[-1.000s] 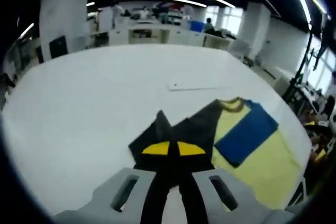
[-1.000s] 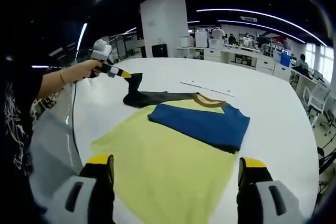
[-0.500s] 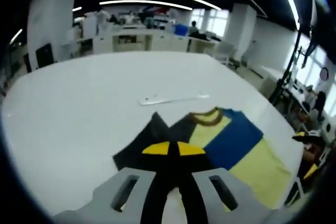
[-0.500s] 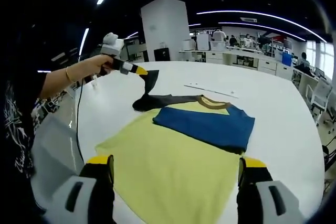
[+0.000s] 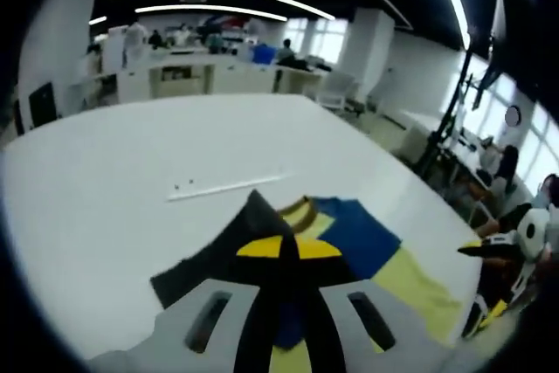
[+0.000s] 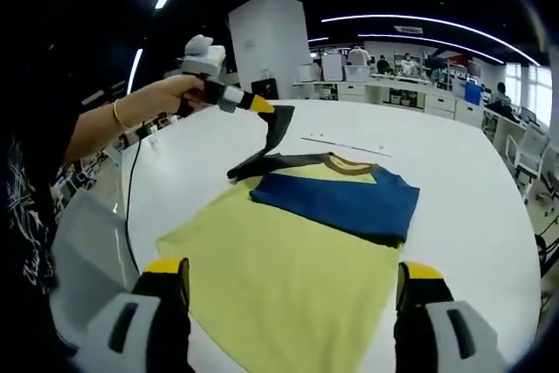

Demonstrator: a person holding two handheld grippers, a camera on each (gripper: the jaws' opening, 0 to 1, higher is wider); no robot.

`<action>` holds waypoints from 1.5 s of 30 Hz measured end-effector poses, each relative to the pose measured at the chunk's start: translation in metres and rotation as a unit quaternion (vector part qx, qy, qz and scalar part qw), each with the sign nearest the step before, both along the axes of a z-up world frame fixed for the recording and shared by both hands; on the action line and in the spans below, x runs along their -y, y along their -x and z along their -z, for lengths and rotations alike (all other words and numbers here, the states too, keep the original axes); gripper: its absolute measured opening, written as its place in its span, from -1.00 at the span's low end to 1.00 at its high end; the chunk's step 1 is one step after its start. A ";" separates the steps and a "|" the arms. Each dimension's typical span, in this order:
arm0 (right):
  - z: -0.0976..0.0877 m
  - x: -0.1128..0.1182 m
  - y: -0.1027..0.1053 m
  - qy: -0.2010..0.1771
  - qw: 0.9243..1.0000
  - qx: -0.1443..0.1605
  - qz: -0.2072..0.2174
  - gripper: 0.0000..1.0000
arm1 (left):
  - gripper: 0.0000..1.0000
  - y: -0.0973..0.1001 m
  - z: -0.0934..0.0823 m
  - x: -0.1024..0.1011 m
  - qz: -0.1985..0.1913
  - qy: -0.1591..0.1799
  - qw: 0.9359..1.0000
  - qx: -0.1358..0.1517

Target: Fold the garment on the visible template until the final outline fits inside the template.

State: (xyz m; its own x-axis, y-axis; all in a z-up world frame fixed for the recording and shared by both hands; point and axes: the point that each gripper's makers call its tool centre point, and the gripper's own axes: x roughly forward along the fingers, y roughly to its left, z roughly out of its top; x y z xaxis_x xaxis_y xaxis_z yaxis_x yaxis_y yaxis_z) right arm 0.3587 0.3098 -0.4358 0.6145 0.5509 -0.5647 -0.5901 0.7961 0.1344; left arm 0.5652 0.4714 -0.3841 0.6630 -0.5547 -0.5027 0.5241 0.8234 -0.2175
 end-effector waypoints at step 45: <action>0.025 0.019 -0.005 0.026 0.999 -0.033 0.015 0.99 | -0.99 0.053 0.069 0.160 0.202 0.005 0.979 -0.022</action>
State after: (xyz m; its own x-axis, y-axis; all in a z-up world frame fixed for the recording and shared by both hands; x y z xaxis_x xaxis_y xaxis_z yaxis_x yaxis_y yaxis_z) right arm 0.3634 0.2912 -0.4611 0.5900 0.5028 -0.6318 -0.5577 0.8195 0.1314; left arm 0.5125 0.3110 -0.4532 0.3654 -0.7725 -0.5193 0.7968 0.5480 -0.2546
